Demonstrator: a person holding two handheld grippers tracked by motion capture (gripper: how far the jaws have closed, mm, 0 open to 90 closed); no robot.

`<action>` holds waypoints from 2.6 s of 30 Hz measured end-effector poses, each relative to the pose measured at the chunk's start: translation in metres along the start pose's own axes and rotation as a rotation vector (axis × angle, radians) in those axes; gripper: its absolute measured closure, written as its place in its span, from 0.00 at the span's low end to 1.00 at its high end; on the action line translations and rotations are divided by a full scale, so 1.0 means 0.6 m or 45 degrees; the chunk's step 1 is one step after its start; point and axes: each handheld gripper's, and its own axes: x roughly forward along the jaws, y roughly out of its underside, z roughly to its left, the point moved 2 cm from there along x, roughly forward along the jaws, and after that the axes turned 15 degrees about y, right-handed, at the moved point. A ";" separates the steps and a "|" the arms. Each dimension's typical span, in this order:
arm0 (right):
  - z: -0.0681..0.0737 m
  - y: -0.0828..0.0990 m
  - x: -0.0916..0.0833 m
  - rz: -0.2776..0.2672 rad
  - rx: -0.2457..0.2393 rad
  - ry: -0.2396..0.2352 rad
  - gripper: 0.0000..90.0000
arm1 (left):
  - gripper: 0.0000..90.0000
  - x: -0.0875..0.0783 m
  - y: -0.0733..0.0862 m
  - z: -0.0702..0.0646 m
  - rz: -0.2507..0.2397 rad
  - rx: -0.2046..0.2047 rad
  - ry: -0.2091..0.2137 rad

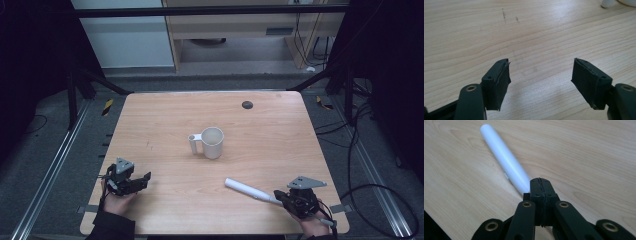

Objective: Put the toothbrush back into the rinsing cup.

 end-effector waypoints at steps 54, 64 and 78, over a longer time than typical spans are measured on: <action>-0.011 0.021 0.023 0.156 -0.051 0.095 1.00 | 0.32 0.004 0.001 0.001 0.030 0.012 -0.008; -0.017 0.019 0.028 0.159 -0.040 0.125 1.00 | 0.31 0.004 0.001 0.000 0.032 0.014 -0.009; -0.025 0.011 0.040 0.157 -0.025 0.176 1.00 | 0.31 0.004 0.001 0.000 0.036 0.016 -0.011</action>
